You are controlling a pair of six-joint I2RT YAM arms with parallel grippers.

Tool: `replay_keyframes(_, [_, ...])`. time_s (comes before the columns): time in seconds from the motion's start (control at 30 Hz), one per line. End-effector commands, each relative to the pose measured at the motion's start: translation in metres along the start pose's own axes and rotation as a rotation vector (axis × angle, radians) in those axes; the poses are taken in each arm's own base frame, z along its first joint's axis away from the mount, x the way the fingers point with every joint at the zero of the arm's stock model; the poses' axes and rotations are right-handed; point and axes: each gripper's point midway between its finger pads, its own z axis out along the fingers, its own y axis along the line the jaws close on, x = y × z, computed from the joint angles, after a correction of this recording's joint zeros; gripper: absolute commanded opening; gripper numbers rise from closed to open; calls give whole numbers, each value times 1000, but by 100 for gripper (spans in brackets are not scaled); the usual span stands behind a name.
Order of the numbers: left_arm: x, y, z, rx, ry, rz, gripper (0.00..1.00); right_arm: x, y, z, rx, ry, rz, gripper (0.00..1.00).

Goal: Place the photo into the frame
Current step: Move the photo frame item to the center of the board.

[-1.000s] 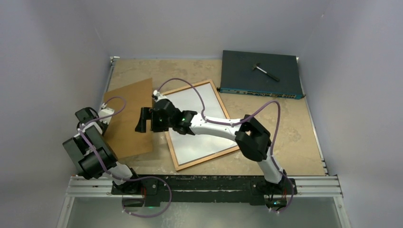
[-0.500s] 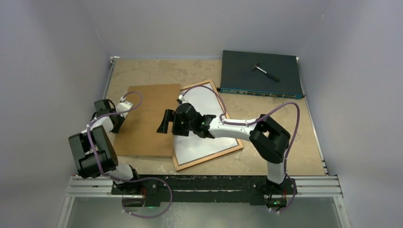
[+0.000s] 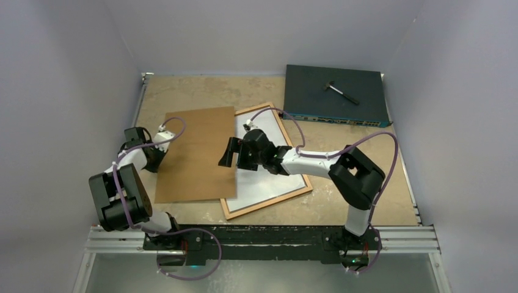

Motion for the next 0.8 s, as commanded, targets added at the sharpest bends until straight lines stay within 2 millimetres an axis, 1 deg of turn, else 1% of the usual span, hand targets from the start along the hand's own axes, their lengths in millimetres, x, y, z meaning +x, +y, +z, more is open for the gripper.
replay_keyframes(0.0, [21,-37,-16,184,93,-105,21,-42,4,-27,-38,-74,-113,92])
replay_keyframes(0.13, [0,-13,-30,192,43,-159,28,-59,-2,-20,-40,-46,-180,90])
replay_keyframes(0.2, [-5,-4,-32,185,35,-172,31,-66,-5,-16,-50,-33,-204,89])
replay_keyframes(0.23, [-6,0,-32,172,34,-174,32,-68,-9,-11,-40,-23,-212,89])
replay_keyframes(0.27, [-6,4,-30,158,36,-179,33,-73,-11,-11,-38,-28,-224,88])
replay_keyframes(0.37, [-3,12,-24,127,44,-201,34,-81,-20,-2,-40,-17,-245,87])
replay_keyframes(0.5, [5,27,-13,56,74,-237,32,-84,-24,9,-77,5,-242,84])
replay_keyframes(0.63, [12,29,0,36,94,-265,31,-86,-25,16,-113,17,-242,82])
replay_keyframes(0.77, [15,19,10,75,96,-288,29,-87,-24,20,-150,20,-225,79])
